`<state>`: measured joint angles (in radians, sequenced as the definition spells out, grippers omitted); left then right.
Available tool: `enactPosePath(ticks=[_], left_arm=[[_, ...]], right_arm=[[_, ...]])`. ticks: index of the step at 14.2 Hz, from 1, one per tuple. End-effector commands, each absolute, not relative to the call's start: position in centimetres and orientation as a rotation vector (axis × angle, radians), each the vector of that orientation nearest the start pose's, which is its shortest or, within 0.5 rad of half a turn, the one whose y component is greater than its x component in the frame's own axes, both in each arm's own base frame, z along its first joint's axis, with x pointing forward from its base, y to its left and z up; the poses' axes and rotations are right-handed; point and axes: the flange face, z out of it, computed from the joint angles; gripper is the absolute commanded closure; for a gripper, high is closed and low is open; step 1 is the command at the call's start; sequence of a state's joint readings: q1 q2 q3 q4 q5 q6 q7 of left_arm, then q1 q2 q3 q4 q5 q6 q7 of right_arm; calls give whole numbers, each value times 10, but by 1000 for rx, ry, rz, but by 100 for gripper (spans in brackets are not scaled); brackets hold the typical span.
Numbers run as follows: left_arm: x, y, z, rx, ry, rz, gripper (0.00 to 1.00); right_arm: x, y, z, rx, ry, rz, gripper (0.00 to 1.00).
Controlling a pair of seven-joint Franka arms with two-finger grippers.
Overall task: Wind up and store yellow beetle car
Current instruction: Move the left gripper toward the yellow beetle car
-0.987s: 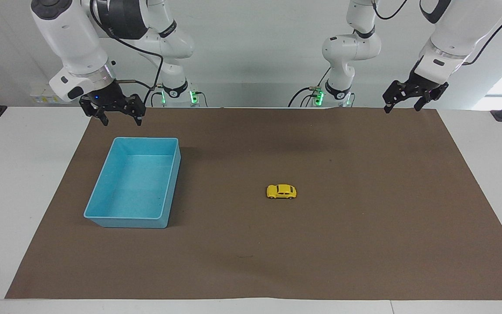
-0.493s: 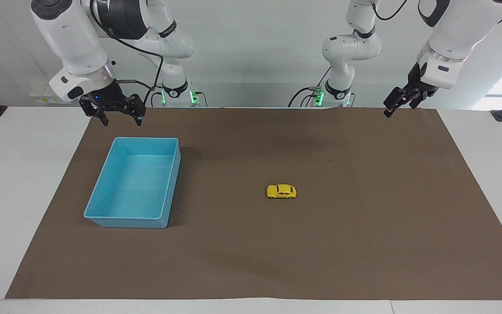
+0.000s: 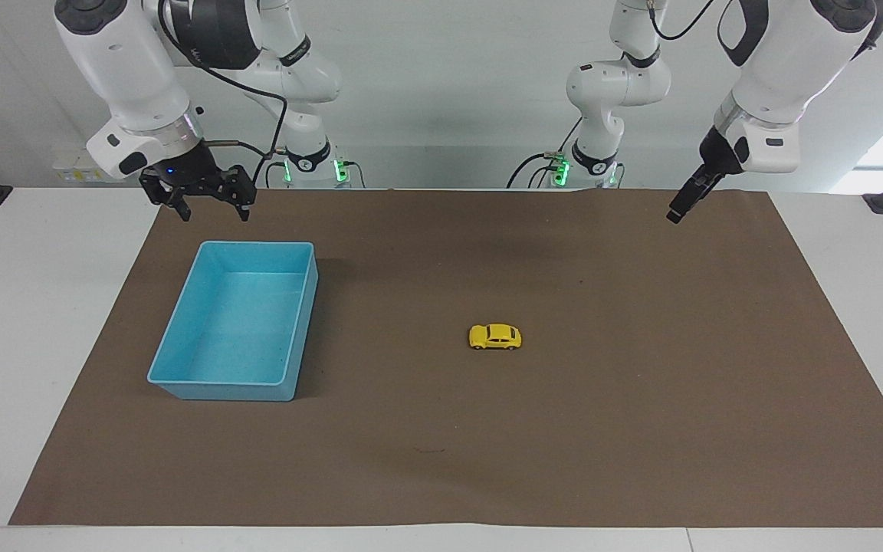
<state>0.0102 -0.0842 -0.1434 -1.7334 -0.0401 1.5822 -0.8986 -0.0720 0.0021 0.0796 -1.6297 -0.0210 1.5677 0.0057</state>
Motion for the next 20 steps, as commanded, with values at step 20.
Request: enactPosePath(ticks=[20], left_arm=[[575,-281,460,-2252,-2373,-11,0]], right_arm=[[549,-1,598,-3157,14,94,0]])
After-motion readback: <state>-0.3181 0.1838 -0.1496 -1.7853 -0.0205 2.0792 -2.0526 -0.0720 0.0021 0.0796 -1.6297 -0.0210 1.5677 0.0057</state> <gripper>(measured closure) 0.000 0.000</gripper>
